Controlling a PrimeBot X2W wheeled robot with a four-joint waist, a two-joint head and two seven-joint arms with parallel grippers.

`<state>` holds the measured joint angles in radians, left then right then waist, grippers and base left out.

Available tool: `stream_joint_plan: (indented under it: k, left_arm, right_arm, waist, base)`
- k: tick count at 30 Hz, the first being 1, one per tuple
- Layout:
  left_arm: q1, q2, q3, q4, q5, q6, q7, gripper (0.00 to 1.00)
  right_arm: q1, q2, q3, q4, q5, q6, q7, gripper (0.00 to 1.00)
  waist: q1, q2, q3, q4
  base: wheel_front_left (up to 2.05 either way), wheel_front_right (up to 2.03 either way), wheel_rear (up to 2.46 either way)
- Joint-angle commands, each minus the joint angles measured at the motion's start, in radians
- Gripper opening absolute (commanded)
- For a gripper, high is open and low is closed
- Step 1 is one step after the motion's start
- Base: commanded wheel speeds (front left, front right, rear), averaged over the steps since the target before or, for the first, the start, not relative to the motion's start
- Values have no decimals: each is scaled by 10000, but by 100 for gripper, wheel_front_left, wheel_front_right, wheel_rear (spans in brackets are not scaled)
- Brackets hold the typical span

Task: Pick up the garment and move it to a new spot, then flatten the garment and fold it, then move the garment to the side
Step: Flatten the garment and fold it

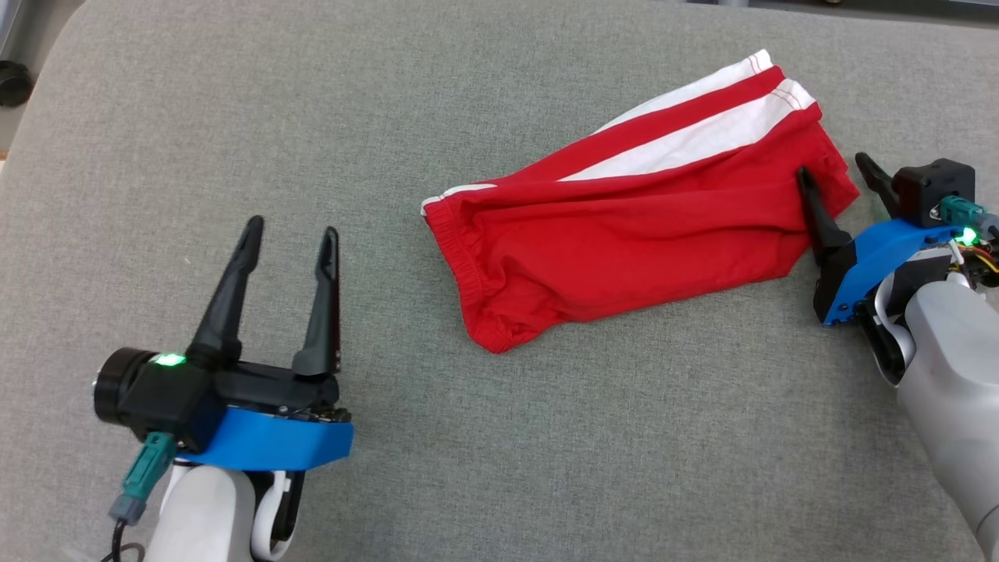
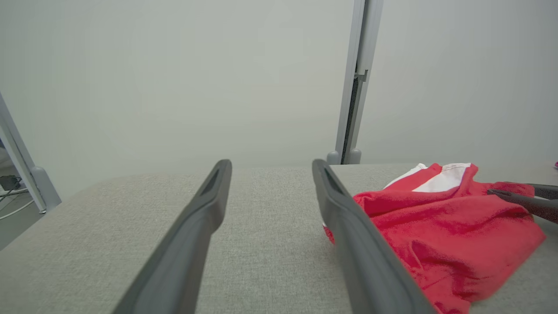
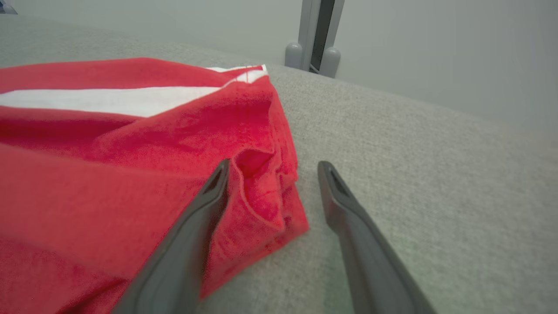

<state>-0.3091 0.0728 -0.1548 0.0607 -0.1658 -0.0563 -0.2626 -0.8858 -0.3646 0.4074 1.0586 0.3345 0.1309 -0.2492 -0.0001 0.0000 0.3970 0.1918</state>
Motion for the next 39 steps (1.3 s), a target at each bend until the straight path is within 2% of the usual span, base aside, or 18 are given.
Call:
stream_joint_plan:
  k: [1, 5, 6, 7, 8, 9, 16, 23, 31, 39]
  left_arm:
    - [140, -14, 136, -124, 85, 68, -27, 100]
    - [325, -107, 532, -427, 183, 179, -27, 100]
    - [376, -128, 610, -469, 182, 194, -27, 100]
    - [429, -146, 684, -475, 177, 191, -27, 100]
    - [465, -155, 753, -472, 187, 193, -27, 100]
    - [480, -163, 807, -471, 192, 188, -27, 100]
    - [708, -204, 1069, -305, 305, 162, -27, 100]
    - [1007, -201, 1146, -150, 356, 109, -27, 100]
    - [1371, -201, 1384, -17, 547, -35, -27, 100]
    - [1688, -202, 1341, 51, 464, -28, -27, 100]
  right_arm:
    - [-46, 25, 84, 108, 79, -4, 28, 100]
    - [-29, 107, 406, 449, 365, -4, 238, 100]
    - [-15, 146, 508, 506, 439, -4, 313, 90]
    - [14, 178, 608, 534, 548, -3, 399, 47]
    - [36, 198, 702, 547, 666, -3, 461, 7]
    - [54, 220, 801, 534, 793, -3, 496, 0]
    - [240, 218, 1137, 195, 1526, -4, 92, 0]
    - [1131, 158, 836, -369, 2119, -4, -142, 0]
    - [3013, 0, -834, -2173, 1839, -4, -159, 0]
    - [4685, -18, -2596, -3056, 1201, -4, -149, 0]
  waist:
    - [1, 0, 17, 15]
    - [1, 0, 62, 50]
    - [1, 0, 64, 55]
    - [1, 0, 65, 57]
    - [1, 0, 60, 57]
    - [1, 0, 47, 51]
    - [1, 0, -326, -202]
    - [1, 0, -909, -806]
    - [1, 0, -1474, -1557]
    - [1, 0, -1909, -1789]
  base:
    - [0, 0, 0]
    - [0, 0, 0]
    - [0, 0, 0]
    - [0, 0, 0]
    - [0, 0, 0]
    - [0, 0, 0]
    - [0, 0, 0]
    - [0, 0, 0]
    - [0, 0, 0]
    - [0, 0, 0]
